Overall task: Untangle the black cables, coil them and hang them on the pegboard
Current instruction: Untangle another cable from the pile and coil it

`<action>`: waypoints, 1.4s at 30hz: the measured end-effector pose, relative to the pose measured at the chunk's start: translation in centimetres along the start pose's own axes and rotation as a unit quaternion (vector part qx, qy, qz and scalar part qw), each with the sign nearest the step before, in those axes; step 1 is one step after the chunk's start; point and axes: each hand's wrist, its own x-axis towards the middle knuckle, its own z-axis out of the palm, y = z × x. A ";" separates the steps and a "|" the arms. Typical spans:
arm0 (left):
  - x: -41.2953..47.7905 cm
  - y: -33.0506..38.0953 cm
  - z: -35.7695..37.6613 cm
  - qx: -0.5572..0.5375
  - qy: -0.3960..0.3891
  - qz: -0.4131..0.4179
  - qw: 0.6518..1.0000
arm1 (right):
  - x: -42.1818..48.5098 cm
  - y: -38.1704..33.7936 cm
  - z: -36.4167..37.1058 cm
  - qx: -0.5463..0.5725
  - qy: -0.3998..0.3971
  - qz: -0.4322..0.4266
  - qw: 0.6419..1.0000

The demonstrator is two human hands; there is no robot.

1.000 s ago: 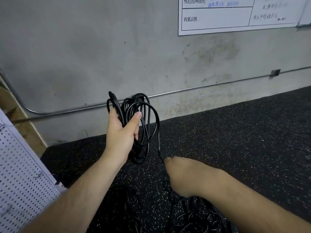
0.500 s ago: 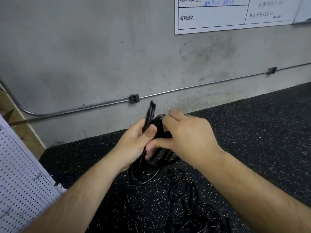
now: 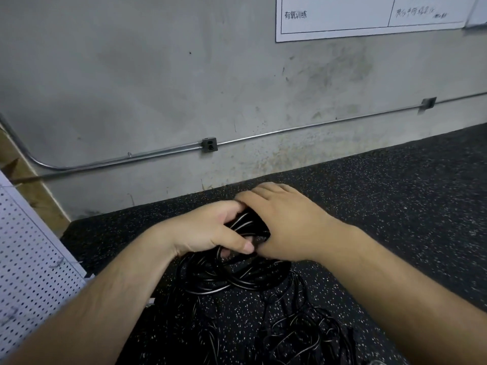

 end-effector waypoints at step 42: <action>1.5 -1.2 2.1 -0.479 0.252 -0.030 0.840 | 0.2 1.1 1.1 0.689 0.100 0.283 0.659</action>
